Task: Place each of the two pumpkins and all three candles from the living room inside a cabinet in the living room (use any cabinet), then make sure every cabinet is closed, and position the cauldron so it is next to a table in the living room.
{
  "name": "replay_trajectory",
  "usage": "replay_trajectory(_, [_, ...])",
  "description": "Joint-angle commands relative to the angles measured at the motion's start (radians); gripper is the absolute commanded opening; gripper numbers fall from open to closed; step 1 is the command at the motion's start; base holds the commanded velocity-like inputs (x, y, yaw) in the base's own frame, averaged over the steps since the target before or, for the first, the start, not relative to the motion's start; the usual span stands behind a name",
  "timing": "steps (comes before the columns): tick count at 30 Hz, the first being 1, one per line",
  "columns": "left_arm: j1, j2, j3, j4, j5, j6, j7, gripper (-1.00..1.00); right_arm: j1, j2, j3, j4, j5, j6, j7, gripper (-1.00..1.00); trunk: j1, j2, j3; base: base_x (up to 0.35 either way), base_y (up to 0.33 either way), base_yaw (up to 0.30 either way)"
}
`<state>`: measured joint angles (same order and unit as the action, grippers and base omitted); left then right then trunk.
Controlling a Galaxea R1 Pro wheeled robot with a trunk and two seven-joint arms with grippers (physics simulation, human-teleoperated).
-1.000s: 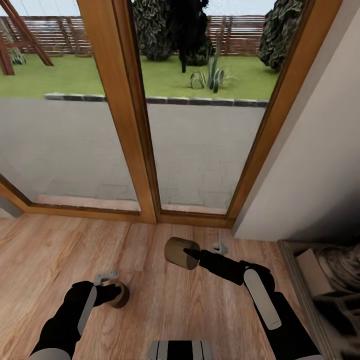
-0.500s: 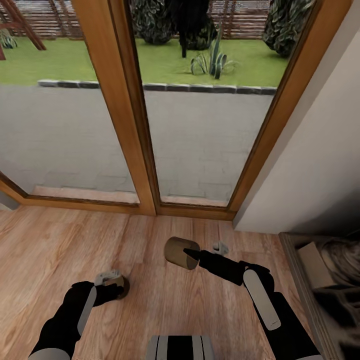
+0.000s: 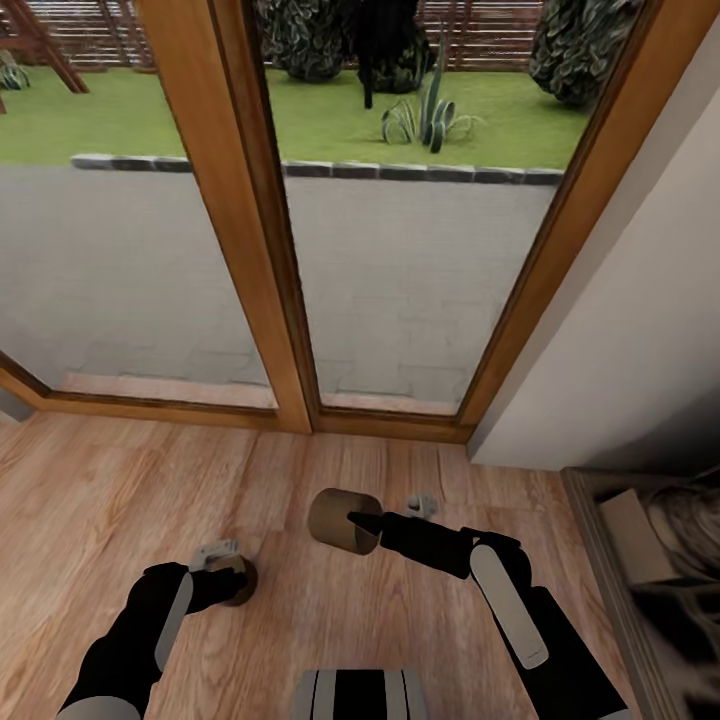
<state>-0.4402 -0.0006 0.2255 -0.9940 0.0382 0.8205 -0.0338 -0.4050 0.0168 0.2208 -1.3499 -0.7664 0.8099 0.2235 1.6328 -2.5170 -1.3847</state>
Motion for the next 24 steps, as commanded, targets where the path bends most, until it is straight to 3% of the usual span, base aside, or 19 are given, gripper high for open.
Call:
replay_trajectory(1, [0.000, 0.000, 0.000, 0.000, 0.000, 0.000, 0.000, 1.00, 0.000, 0.000, 0.000, 0.000, -0.001, 0.000, -0.001, -1.00, 0.000, 0.000, 0.000, 0.036, 0.000, 0.000])
replay_trajectory(24, [0.000, -0.001, 0.002, 0.000, 0.000, -0.003, 0.002, 1.00, 0.000, 0.000, 0.002, 0.000, 0.001, -0.001, -0.006, -1.00, 0.000, 0.000, 0.000, 0.106, 0.022, 0.000])
